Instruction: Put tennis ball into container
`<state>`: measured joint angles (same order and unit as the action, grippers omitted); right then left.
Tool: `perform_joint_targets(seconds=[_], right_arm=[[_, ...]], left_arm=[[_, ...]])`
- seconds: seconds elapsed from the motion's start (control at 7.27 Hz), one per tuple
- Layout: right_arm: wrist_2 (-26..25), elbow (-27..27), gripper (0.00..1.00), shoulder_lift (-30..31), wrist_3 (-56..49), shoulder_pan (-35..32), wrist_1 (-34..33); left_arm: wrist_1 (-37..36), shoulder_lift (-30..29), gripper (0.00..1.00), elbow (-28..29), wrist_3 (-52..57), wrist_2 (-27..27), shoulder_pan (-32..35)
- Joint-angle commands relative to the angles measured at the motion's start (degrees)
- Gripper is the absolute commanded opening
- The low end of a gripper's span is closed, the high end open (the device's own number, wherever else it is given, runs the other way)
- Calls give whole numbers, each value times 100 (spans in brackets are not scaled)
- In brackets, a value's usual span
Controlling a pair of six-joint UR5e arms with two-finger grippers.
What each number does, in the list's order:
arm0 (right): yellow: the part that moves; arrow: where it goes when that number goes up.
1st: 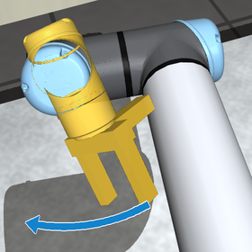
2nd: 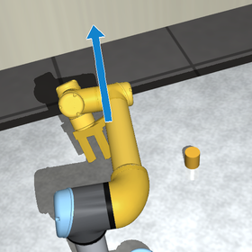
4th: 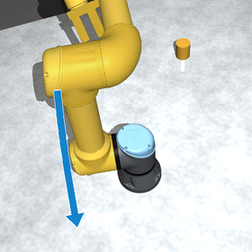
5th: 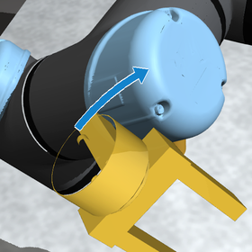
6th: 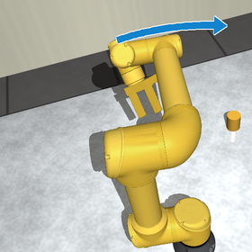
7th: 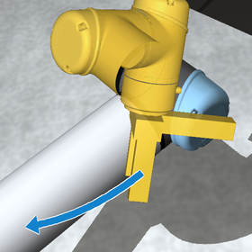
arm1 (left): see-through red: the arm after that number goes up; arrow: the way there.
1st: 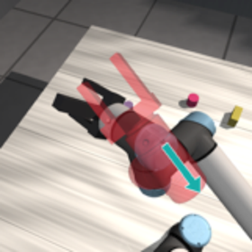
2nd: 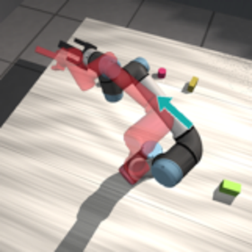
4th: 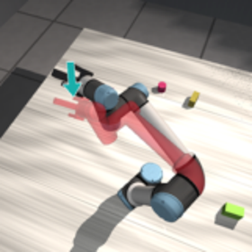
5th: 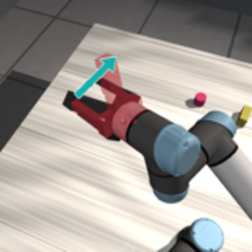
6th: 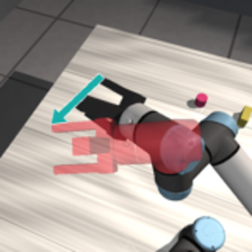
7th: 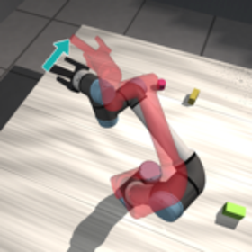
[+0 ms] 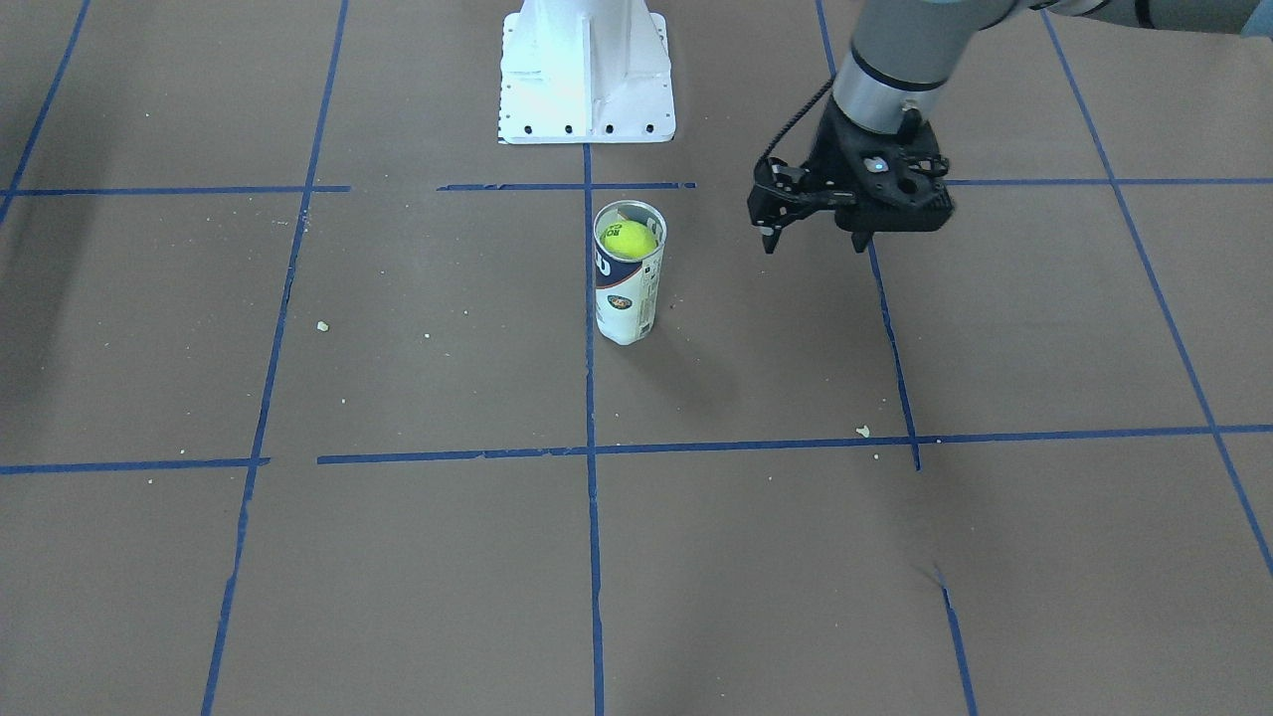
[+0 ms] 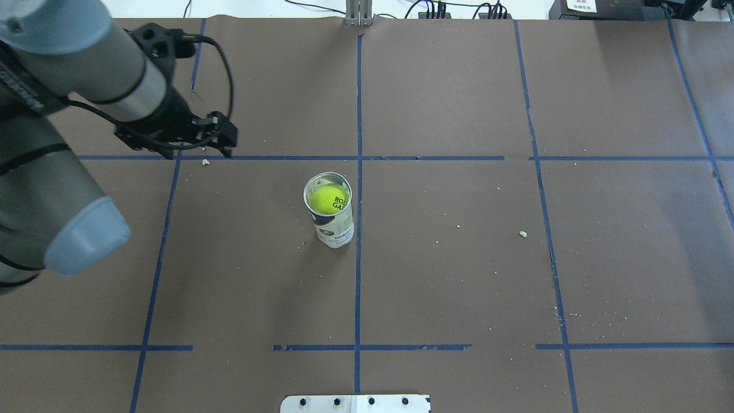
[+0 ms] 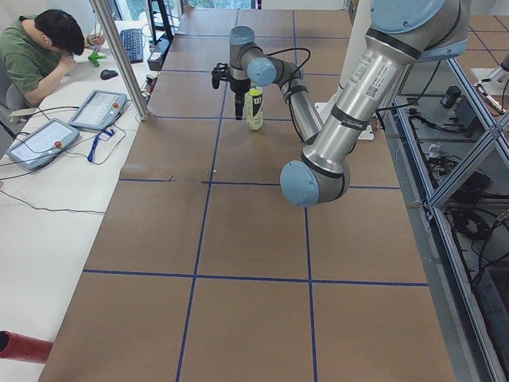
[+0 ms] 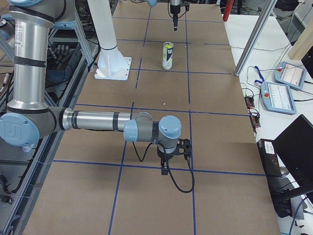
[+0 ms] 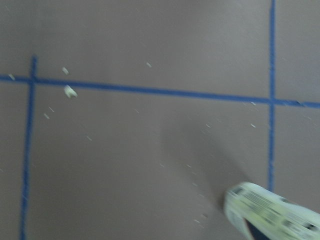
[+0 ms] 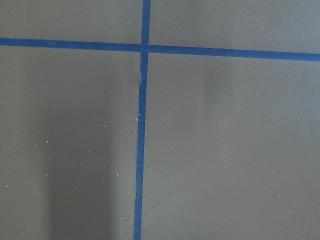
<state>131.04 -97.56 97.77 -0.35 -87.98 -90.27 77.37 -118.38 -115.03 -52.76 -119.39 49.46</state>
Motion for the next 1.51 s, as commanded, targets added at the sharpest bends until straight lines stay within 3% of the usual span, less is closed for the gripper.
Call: perform_joint_targets(seconds=[0.0,0.55,0.96,1.38], right_arm=[[0,0,100,5,0,0,0],[0,0,100,-4,0,0,0],[0,0,100,5,0,0,0],[0,0,100,5,0,0,0]], left_arm=[[252,971,99,59,2111,-312,1200],[270,1914,100,1339,6243,-769,3539],[621,2870,100,1729,6691,-1113,4089],[604,2909,100,1967,6717,-1157,4353]])
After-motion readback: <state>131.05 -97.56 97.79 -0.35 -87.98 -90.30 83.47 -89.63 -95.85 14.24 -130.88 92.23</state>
